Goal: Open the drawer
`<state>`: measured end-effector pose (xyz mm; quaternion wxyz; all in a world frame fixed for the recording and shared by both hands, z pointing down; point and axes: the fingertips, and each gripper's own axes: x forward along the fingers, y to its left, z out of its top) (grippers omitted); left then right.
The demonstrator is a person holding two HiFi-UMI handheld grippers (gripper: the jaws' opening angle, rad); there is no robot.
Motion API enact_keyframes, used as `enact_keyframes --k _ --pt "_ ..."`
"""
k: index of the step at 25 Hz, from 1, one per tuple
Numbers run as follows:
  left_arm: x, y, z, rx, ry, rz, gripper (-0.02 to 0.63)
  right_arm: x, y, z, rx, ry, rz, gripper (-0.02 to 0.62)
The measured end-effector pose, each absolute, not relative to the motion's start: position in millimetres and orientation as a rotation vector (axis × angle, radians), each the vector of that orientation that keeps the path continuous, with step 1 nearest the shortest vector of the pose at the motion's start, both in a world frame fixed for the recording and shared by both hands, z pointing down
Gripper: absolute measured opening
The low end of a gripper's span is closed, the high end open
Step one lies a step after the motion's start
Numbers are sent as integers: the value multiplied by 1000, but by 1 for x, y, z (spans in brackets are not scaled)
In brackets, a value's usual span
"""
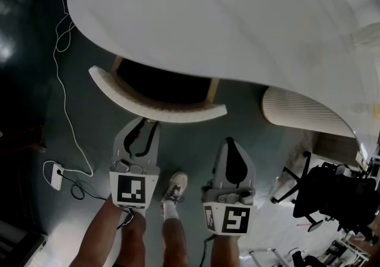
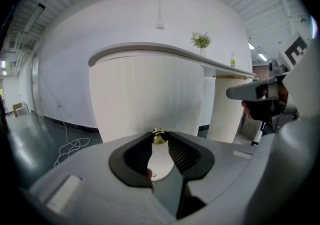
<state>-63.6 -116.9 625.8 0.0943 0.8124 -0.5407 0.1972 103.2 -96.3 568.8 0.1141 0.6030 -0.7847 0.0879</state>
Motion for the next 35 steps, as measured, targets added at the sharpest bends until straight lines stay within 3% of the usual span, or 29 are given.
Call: enact_keyframes --k 35 --pt "-85 -37 632 2361 -1561 614 112 80 -50 572 1746 -2285 291 3"
